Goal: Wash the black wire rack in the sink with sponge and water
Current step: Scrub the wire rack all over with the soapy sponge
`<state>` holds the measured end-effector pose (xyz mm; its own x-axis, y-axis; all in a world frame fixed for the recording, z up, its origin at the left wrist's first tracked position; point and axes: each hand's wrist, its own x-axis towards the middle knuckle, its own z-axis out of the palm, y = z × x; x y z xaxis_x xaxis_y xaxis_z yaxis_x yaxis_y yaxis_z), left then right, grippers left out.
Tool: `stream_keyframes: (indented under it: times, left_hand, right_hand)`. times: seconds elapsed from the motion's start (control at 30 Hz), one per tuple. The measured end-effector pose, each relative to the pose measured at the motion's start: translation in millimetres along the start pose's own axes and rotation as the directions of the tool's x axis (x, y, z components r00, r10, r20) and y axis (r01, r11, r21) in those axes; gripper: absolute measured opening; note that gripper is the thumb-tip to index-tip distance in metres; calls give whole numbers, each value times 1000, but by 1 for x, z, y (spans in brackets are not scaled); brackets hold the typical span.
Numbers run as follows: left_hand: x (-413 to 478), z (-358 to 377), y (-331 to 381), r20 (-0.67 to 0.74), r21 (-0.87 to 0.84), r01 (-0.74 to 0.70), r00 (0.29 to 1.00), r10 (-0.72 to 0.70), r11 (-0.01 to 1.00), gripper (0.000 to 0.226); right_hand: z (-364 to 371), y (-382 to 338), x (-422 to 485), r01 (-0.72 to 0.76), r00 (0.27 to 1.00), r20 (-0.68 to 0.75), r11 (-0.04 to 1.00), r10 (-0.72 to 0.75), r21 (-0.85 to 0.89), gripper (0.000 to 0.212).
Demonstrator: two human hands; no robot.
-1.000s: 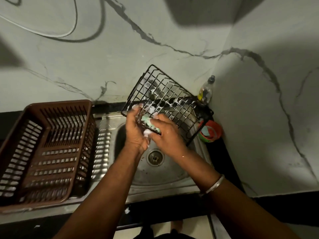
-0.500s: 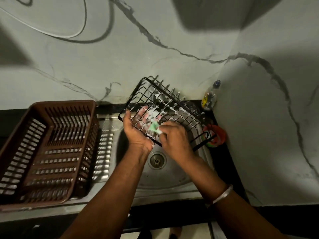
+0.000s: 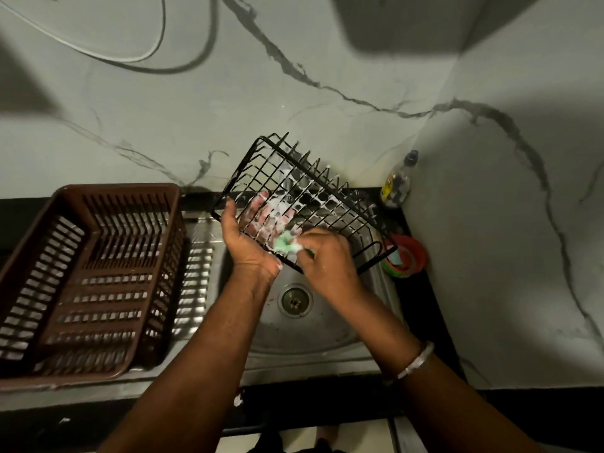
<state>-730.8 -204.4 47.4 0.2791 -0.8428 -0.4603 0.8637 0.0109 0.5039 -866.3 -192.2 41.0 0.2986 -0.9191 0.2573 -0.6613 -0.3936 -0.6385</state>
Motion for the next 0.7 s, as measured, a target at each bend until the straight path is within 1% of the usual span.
stream_keyframes:
  times: [0.07,0.1,0.17,0.23,0.27,0.37,0.4,0.47,0.53,0.57,0.6,0.67,0.7]
  left_hand:
    - [-5,1,-2,-12,26,-11,1000,11,1000,66]
    - [-6,1,-3,-14,30,-12,1000,12,999,67]
    - [-5,3,-1,-8,33,-24,1000,24,999,67]
    - [-1,3,6,16,9,-38,999,38,999,64]
    - [0,2,8,32,8,-47,998,47,999,63]
    - [-1,2,3,25,40,-60,998,59,997,64]
    - [-2,3,2,33,37,-55,998,54,998,65]
    - [-2,5,3,60,15,-50,997,49,999,65]
    - [1,3,8,80,-11,-53,995,53,999,62]
    - [3,2,9,76,-14,-60,995,61,998,62]
    - [4,1,9,70,-4,-68,995,68,998,63]
    - [6,-2,7,72,28,-78,995,75,997,63]
    - [7,-2,8,73,49,-82,994,78,995,62]
  right_hand:
    - [0,1,2,-35,995,-101,993,23,-113,23]
    - [2,-2,1,-42,993,-115,988,25,-147,22]
    - [5,-4,-6,17,998,-57,991,-25,-133,20]
    - [0,-4,-8,47,998,37,998,-46,-40,21]
    - [-1,-4,-5,17,999,39,999,-16,-47,21]
    - [-2,-6,0,-108,992,-89,973,92,-203,20]
    - [0,-7,-2,-123,990,-89,967,106,-223,19]
    - [4,-5,-8,-82,997,-13,972,81,-220,18]
    - [0,-1,-10,-33,996,75,984,47,-176,18]
    - [-2,-1,-9,-10,993,118,982,33,-189,20]
    - [-2,-2,-9,21,985,172,970,22,-240,27]
    - [-2,-8,-11,47,956,290,942,54,-331,47]
    - [-2,-9,-12,55,943,327,938,63,-342,50]
